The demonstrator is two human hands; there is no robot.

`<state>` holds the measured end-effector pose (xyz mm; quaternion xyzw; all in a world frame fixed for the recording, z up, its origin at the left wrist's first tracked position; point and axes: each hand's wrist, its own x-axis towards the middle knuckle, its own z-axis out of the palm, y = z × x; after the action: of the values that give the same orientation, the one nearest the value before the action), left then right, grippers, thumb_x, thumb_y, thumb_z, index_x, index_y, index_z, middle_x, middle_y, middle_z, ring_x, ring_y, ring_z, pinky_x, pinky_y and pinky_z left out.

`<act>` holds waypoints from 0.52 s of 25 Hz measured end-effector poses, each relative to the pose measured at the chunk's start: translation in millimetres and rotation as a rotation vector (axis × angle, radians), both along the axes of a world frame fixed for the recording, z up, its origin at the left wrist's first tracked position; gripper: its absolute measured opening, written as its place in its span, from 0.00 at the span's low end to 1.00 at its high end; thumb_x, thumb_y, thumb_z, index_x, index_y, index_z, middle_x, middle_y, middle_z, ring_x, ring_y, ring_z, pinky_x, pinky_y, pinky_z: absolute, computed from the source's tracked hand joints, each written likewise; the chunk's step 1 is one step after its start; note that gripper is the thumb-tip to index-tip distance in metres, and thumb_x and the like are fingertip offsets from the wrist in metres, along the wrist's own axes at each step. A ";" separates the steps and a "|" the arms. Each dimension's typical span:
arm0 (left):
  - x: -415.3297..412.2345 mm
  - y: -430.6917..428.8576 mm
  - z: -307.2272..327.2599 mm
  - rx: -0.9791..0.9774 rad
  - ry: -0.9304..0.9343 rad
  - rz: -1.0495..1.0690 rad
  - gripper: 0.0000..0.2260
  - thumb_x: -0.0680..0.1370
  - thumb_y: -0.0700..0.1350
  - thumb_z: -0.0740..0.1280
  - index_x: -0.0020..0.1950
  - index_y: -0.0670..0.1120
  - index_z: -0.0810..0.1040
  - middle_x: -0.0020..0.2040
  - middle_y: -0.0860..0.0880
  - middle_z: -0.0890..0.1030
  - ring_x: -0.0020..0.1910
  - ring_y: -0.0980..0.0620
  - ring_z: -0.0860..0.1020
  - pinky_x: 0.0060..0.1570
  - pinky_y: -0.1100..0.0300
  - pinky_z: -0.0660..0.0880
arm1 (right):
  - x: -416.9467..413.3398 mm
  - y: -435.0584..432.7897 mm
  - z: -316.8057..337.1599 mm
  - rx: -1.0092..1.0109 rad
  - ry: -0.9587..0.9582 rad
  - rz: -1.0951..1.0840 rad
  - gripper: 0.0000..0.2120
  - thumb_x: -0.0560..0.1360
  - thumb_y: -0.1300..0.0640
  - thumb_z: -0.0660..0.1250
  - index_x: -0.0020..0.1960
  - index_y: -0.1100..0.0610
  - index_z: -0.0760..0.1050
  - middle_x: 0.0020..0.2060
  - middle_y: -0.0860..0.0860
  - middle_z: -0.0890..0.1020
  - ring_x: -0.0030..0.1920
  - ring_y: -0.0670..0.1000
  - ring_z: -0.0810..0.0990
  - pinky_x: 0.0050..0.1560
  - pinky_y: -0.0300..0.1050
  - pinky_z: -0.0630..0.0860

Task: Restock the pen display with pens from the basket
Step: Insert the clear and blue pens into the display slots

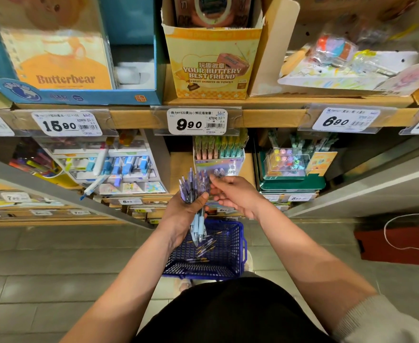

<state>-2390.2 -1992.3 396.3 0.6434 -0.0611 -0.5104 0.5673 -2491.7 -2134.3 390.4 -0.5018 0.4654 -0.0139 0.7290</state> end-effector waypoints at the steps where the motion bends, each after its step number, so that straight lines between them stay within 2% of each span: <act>1: -1.1 -1.8 -1.1 -0.008 -0.039 -0.024 0.12 0.78 0.43 0.72 0.61 0.43 0.81 0.54 0.44 0.87 0.49 0.47 0.84 0.48 0.56 0.82 | -0.3 3.4 8.3 0.077 -0.036 0.023 0.20 0.75 0.45 0.73 0.56 0.61 0.80 0.40 0.52 0.86 0.37 0.46 0.84 0.40 0.37 0.81; 3: -4.1 -4.8 -1.8 -0.025 -0.091 -0.064 0.16 0.78 0.43 0.73 0.65 0.43 0.80 0.57 0.46 0.86 0.56 0.49 0.83 0.57 0.55 0.79 | 2.3 7.1 20.2 0.095 -0.016 0.098 0.21 0.75 0.49 0.75 0.59 0.63 0.78 0.41 0.54 0.87 0.39 0.47 0.85 0.41 0.37 0.81; 5: -5.8 -6.9 -2.4 -0.028 -0.129 -0.090 0.18 0.77 0.43 0.74 0.66 0.44 0.79 0.58 0.47 0.85 0.58 0.51 0.83 0.60 0.56 0.78 | 5.4 5.5 26.3 0.103 0.030 0.113 0.19 0.75 0.54 0.75 0.60 0.64 0.78 0.42 0.56 0.87 0.40 0.49 0.86 0.42 0.38 0.82; 7: -7.4 -7.7 -3.4 -0.029 -0.157 -0.105 0.18 0.77 0.42 0.74 0.66 0.44 0.79 0.58 0.47 0.86 0.56 0.52 0.84 0.57 0.58 0.79 | 4.8 2.1 27.5 0.129 0.044 0.111 0.17 0.75 0.57 0.75 0.59 0.63 0.78 0.43 0.57 0.87 0.41 0.49 0.87 0.42 0.39 0.83; 10: -6.9 -7.3 -5.1 -0.040 -0.165 -0.095 0.17 0.76 0.42 0.75 0.65 0.45 0.80 0.57 0.48 0.86 0.55 0.52 0.84 0.55 0.58 0.80 | 0.3 0.4 22.0 0.187 -0.014 0.124 0.16 0.77 0.54 0.73 0.59 0.63 0.77 0.42 0.55 0.86 0.44 0.48 0.87 0.45 0.39 0.83; 13: -5.4 -6.9 -3.6 -0.060 -0.150 -0.090 0.14 0.76 0.44 0.75 0.61 0.46 0.82 0.53 0.49 0.87 0.52 0.49 0.85 0.48 0.59 0.82 | -3.7 3.3 11.7 0.178 -0.049 0.053 0.11 0.78 0.55 0.72 0.54 0.62 0.79 0.42 0.54 0.87 0.43 0.47 0.87 0.45 0.37 0.82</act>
<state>-2395.6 -1999.2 392.7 0.6592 -0.1474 -0.4839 0.5564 -2495.4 -2131.0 402.1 -0.4468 0.4332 0.0346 0.7820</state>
